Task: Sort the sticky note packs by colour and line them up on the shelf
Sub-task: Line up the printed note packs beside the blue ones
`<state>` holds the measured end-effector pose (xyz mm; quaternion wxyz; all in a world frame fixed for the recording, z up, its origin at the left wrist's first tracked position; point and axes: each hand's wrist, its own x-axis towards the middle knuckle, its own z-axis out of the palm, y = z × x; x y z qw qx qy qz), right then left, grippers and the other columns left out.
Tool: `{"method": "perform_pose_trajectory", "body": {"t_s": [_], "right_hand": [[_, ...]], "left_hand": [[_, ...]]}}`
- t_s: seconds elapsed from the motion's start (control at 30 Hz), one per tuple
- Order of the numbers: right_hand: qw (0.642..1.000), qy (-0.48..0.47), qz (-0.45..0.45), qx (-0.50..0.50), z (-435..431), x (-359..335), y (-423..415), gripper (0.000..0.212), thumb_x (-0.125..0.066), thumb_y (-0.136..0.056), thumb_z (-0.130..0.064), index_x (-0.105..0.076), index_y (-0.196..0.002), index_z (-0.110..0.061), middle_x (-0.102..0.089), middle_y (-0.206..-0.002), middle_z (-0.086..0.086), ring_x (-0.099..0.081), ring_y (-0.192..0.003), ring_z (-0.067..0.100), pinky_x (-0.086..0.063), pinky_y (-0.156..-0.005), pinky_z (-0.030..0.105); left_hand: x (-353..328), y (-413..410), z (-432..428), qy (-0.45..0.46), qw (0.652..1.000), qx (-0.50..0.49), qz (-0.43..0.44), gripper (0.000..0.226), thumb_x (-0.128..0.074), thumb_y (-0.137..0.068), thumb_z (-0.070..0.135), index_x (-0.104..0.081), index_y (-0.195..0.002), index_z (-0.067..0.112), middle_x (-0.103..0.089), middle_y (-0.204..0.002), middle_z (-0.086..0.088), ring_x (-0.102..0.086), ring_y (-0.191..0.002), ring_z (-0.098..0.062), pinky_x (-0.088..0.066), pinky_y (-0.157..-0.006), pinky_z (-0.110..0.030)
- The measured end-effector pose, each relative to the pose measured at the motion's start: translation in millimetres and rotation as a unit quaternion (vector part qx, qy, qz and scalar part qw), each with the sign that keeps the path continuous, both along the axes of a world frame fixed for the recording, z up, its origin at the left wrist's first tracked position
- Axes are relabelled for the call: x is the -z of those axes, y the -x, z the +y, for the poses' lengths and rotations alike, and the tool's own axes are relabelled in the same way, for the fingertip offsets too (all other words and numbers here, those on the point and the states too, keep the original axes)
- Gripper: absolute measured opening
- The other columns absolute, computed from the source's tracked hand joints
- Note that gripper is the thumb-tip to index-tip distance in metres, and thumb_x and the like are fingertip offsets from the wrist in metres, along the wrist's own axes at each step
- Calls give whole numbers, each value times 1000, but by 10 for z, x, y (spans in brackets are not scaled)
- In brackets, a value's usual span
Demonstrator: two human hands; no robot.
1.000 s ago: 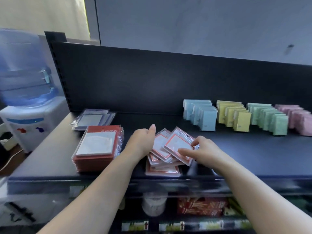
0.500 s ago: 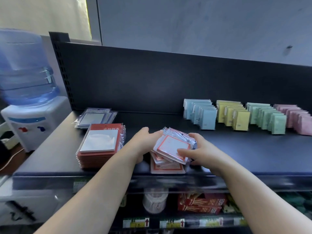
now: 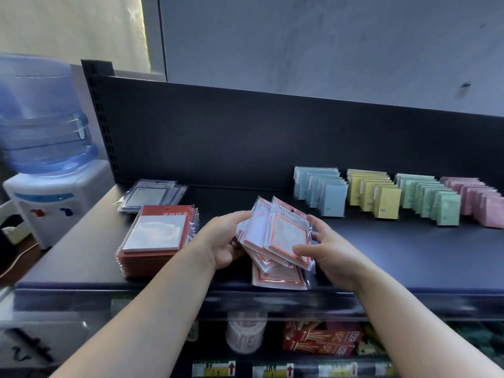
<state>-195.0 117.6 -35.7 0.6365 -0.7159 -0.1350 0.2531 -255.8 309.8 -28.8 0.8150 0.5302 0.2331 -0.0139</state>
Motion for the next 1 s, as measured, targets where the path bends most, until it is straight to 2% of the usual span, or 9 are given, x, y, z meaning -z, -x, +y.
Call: {"method": "perform_pose_trajectory", "body": {"t_s": [0.1,0.2,0.33,0.47,0.57,0.7,0.8,0.9,1.0], "right_hand": [[1000,-22,-1,-17,3,-9,-16,85,-63,-80,14,-28,-142,-34,-59,-116,1,-65,-105,23,-49,-98,41],[998,-52,-13,-11,27,3,-52,80,-61,-81,16,-33,-137,-34,-57,-120,-4,-64,-107,20,-51,-95,38],[990,-130,39,32,71,55,-187,113,-69,-76,11,5,-151,-29,-45,-136,0,-59,-115,26,-52,-92,44],[987,-163,16,-3,125,13,-248,59,-60,-82,11,-39,-136,-2,-66,-117,16,-67,-103,27,-57,-74,31],[984,-174,-45,8,144,-16,-305,53,-60,-82,12,-44,-130,-3,-66,-117,14,-64,-108,23,-55,-80,27],[987,-139,-84,-3,120,67,-346,67,-59,-83,15,-37,-138,-16,-64,-121,12,-63,-111,19,-54,-87,31],[988,-117,-95,-17,132,149,-346,95,-66,-81,8,-12,-151,-27,-63,-127,3,-58,-119,16,-45,-102,40],[987,-132,-90,-27,172,189,-335,109,-62,-83,11,11,-149,-35,-62,-126,-4,-59,-117,10,-46,-99,33],[985,-98,-137,-31,209,177,-282,91,-77,-75,-5,-26,-141,-43,-56,-133,-3,-56,-122,12,-45,-103,37]], "left_hand": [[-13,16,-24,10,999,44,4,12,-61,-89,22,-69,-92,13,-72,-77,-6,-68,-61,-19,-54,-63,-32],[23,-11,-84,-29,999,7,-20,21,-55,-92,4,-59,-110,13,-73,-89,-8,-71,-69,-20,-56,-59,-35],[44,-23,-154,-19,991,-49,-122,33,-53,-92,-5,-52,-118,15,-72,-103,-10,-72,-84,-24,-57,-62,-37],[-18,-18,-181,-65,964,-36,-257,42,-51,-92,-10,-50,-124,17,-69,-114,-7,-68,-103,-22,-58,-71,-32],[-41,-50,-99,-183,941,-12,-286,40,-54,-91,-9,-53,-119,19,-70,-114,0,-66,-107,-16,-56,-80,-28],[-6,-73,11,-434,878,31,-200,35,-63,-85,11,-53,-105,38,-65,-106,21,-61,-104,4,-46,-91,-19],[12,-85,-59,-377,907,49,-180,44,-60,-87,11,-45,-120,36,-64,-111,20,-60,-104,6,-46,-92,-20],[51,-147,-123,-278,936,5,-214,53,-58,-89,1,-38,-131,25,-65,-116,10,-62,-110,-5,-50,-91,-25],[69,-208,-150,-237,945,-27,-226,88,-61,-86,-1,-8,-152,25,-55,-131,8,-59,-116,-4,-48,-96,-28]]}}
